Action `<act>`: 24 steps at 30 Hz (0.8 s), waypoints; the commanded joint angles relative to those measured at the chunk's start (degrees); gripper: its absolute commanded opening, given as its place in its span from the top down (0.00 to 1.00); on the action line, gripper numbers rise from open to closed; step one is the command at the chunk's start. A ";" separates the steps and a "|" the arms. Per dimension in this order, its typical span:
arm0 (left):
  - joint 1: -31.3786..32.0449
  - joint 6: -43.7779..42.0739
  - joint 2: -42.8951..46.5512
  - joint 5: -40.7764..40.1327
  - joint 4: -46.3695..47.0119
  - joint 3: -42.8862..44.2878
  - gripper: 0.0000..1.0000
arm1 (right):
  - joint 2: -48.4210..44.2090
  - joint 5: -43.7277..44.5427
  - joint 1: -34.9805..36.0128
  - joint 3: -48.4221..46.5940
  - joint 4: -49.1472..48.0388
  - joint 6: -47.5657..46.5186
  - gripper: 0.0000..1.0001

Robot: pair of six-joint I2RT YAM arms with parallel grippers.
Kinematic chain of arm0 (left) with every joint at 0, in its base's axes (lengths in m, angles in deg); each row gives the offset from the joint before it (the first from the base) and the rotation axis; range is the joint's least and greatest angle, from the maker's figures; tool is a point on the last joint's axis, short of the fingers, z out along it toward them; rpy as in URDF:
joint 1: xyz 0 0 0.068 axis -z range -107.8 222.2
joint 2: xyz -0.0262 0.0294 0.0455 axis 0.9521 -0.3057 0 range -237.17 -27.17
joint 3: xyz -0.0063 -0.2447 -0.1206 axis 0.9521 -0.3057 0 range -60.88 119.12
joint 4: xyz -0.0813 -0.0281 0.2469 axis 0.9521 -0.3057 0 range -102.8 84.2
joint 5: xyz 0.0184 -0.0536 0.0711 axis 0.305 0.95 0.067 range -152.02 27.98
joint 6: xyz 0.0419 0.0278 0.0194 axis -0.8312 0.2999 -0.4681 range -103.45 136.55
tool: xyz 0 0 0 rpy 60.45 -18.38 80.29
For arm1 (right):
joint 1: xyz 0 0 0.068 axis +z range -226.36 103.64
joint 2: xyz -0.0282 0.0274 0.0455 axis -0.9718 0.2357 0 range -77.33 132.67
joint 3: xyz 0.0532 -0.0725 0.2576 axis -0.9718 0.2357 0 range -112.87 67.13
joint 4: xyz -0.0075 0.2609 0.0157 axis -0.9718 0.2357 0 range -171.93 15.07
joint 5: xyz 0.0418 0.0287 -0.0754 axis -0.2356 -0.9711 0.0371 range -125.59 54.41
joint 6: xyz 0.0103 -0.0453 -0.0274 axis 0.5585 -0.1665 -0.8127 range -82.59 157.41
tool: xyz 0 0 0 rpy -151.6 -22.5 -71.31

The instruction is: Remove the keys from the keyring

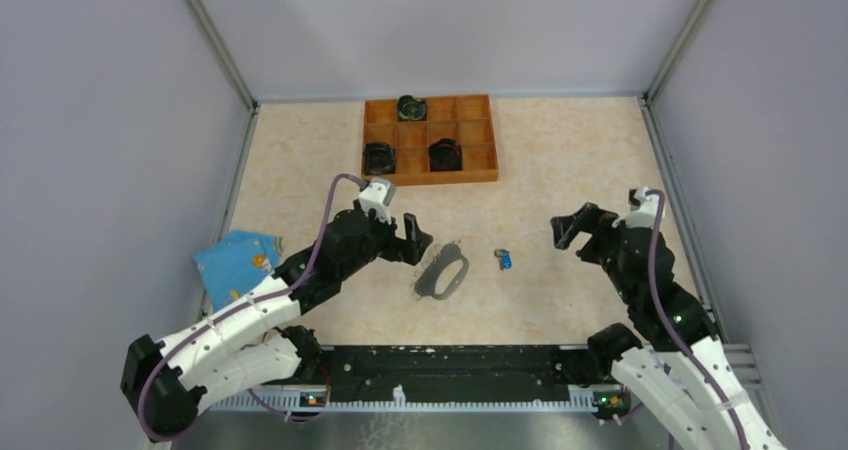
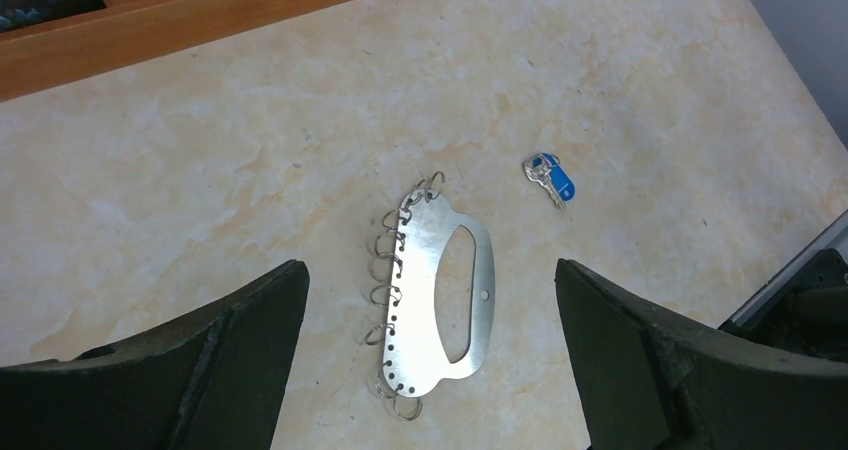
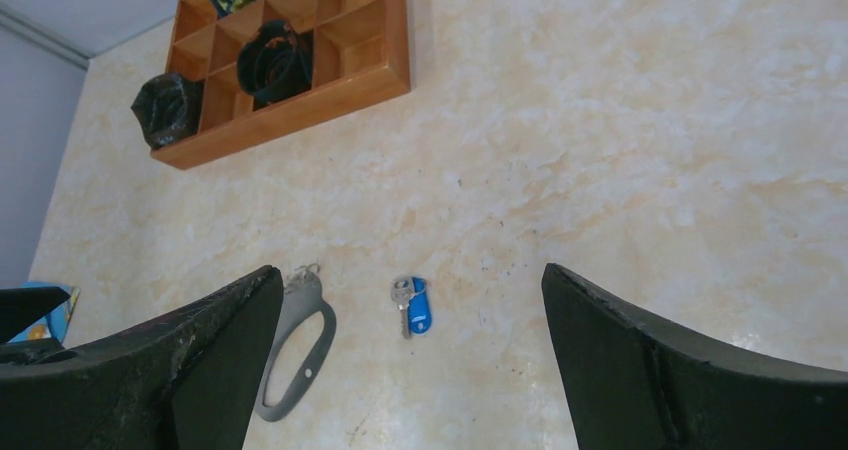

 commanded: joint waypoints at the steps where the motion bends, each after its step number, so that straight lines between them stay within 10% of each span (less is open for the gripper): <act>1: -0.08 0.29 1.66 -3.78 -1.95 3.03 0.01 | -6.11 4.16 -0.58 -2.55 2.94 -0.25 0.01; 24: -0.05 -2.23 1.36 -2.88 -0.77 2.54 0.01 | -6.54 1.81 -0.57 -2.14 2.08 -1.10 0.01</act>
